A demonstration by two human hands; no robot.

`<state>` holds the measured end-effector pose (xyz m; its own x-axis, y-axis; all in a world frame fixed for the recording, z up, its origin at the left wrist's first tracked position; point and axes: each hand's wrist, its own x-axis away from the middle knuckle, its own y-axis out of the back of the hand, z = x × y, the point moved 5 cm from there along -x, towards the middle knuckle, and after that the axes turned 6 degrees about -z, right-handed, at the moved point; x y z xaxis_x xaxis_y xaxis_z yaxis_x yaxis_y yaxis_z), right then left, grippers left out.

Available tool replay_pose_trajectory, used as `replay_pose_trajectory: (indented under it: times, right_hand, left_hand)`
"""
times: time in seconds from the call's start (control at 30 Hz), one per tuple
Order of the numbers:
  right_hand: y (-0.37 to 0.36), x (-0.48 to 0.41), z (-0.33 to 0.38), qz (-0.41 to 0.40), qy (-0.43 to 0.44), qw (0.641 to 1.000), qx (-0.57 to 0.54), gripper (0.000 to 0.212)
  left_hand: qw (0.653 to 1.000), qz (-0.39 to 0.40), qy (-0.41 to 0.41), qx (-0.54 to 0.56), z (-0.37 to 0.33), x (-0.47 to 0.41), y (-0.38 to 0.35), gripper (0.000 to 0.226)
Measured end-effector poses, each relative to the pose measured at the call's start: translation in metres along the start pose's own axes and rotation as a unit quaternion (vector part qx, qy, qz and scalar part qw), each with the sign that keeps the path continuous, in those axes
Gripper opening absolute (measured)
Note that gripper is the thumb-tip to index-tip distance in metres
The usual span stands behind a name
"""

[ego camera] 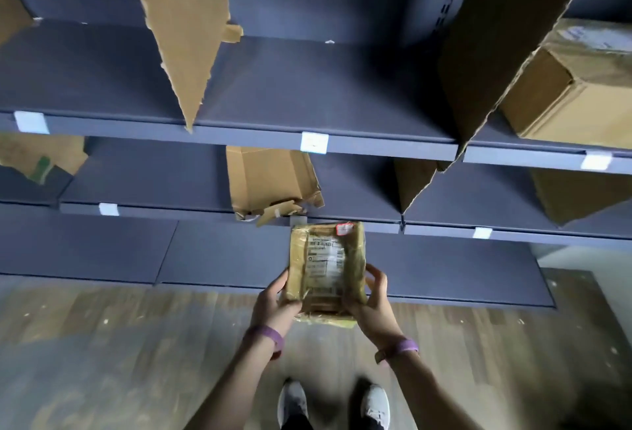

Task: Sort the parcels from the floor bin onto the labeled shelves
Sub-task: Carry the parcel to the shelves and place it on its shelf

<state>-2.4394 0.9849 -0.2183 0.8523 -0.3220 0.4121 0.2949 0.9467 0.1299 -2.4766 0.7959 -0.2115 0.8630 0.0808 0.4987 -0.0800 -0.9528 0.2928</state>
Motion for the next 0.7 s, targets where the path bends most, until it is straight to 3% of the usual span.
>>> replay_pose_trajectory:
  times: [0.4, 0.7]
  right_hand:
    - [0.129, 0.013, -0.027, -0.119, -0.035, 0.992, -0.028, 0.060]
    - [0.271, 0.002, -0.038, -0.111, -0.014, 0.993, -0.025, 0.063]
  left_hand:
    - [0.991, 0.110, -0.046, -0.067, -0.022, 0.021, -0.128, 0.064]
    - [0.987, 0.109, -0.060, -0.097, -0.051, 0.071, -0.260, 0.065]
